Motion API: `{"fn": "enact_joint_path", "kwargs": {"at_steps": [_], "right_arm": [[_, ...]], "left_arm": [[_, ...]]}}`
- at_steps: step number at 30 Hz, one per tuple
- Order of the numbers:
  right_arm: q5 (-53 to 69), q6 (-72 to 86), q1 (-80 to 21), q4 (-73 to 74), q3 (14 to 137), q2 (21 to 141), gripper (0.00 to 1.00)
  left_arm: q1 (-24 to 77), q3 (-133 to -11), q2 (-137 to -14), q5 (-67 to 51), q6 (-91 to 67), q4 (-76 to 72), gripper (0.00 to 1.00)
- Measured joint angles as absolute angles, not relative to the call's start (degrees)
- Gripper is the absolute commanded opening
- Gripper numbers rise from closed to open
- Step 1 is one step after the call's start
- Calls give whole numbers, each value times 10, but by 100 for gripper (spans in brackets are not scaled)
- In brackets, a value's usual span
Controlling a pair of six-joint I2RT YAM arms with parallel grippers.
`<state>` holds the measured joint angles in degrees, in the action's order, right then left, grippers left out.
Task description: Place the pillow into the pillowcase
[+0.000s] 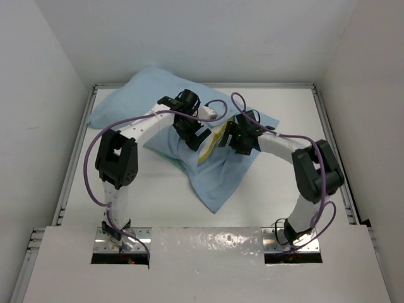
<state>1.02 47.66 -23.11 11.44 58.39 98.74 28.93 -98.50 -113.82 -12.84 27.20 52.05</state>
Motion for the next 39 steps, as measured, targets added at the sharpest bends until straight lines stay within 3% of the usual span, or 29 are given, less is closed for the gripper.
{"fn": "enact_joint_path", "kwargs": {"at_steps": [5,8,9,11,12,16,20,29,39], "right_arm": [[0,505,-240,105,640,1078,78],[-10,521,-240,109,671,1117,64],[-15,526,-240,112,680,1126,42],[-28,534,-240,111,686,1133,10],[-35,536,-240,112,686,1136,0],[-48,526,-237,123,680,1138,0],[8,436,-237,130,638,1077,0],[250,194,-227,186,665,838,0],[397,47,-215,348,748,903,0]], "left_arm": [[276,-956,-1138,-120,267,501,90],[270,-946,-1135,-124,267,486,90],[269,-942,-1135,-127,267,481,90],[269,-934,-1135,-132,267,471,88],[269,-930,-1135,-135,267,465,87],[269,-915,-1135,-144,267,443,65],[269,-908,-1136,-143,266,423,52],[246,-968,-1160,-176,231,404,46],[190,-1045,-1162,-239,176,397,37]]}}
